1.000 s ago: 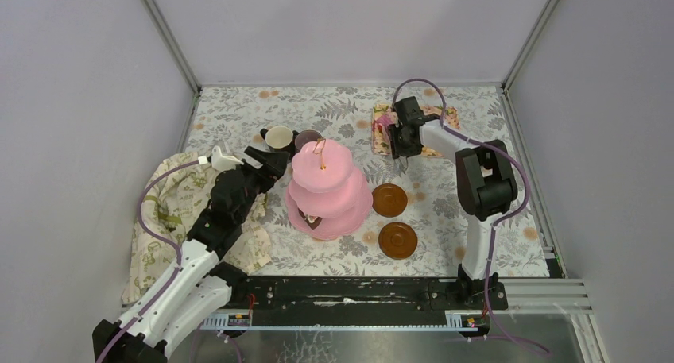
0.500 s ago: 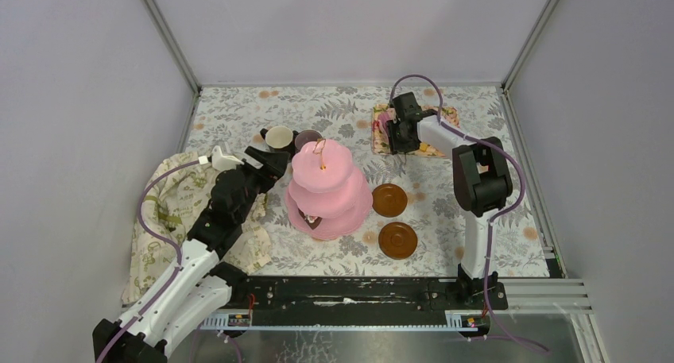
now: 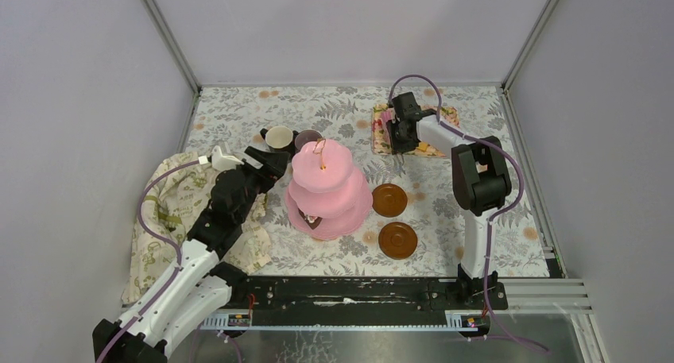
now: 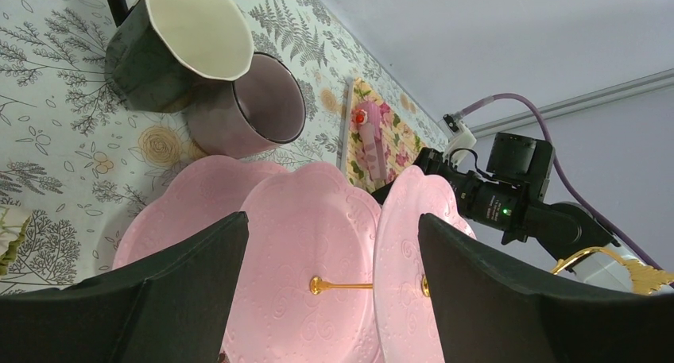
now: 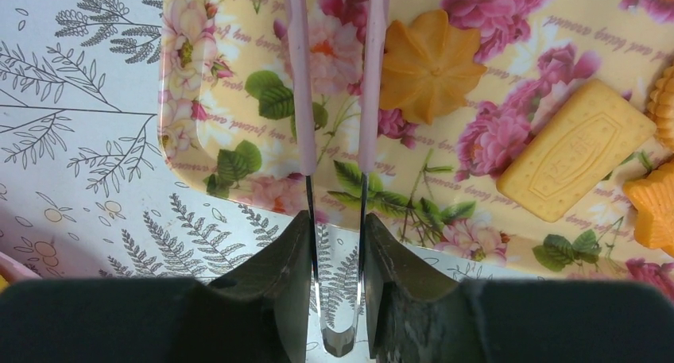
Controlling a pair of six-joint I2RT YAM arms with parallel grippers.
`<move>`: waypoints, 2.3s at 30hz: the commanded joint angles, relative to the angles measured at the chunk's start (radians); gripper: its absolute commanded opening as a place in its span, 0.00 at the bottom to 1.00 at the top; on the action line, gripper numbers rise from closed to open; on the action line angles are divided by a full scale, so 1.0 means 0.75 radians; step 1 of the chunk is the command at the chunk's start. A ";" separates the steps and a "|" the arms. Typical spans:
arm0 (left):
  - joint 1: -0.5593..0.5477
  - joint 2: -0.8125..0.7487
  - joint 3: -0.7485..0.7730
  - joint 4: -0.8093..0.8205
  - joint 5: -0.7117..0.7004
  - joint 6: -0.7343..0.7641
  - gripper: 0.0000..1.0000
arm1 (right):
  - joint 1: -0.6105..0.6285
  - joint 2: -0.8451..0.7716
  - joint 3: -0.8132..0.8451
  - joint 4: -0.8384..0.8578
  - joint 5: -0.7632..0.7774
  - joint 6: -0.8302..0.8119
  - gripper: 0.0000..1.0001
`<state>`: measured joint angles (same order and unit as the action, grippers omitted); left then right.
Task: Serve the afternoon tea
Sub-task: Pick up the desert from the tray, then place the desert on the desert table.
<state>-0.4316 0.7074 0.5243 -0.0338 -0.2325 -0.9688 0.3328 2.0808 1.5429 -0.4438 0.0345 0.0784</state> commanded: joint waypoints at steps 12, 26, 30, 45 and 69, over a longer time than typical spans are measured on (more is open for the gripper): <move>-0.007 -0.066 0.047 -0.033 -0.056 0.015 0.86 | -0.003 -0.261 -0.126 0.072 -0.060 0.027 0.10; -0.007 -0.091 0.102 -0.108 -0.117 0.042 0.87 | 0.154 -0.705 -0.497 0.072 0.000 0.101 0.09; -0.007 -0.075 0.110 -0.113 -0.112 0.050 0.87 | 0.221 -0.852 -0.653 0.087 0.008 0.173 0.07; -0.007 -0.062 0.151 -0.119 -0.116 0.072 0.87 | 0.482 -1.233 -0.996 -0.013 0.115 0.416 0.08; -0.008 -0.012 0.132 -0.062 -0.117 0.083 0.87 | 1.077 -1.105 -1.029 0.039 0.266 0.710 0.10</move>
<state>-0.4316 0.6964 0.6048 -0.1287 -0.2974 -0.9272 1.0817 1.2129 0.7311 -0.4610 0.1753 0.5632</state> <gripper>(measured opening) 0.864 0.318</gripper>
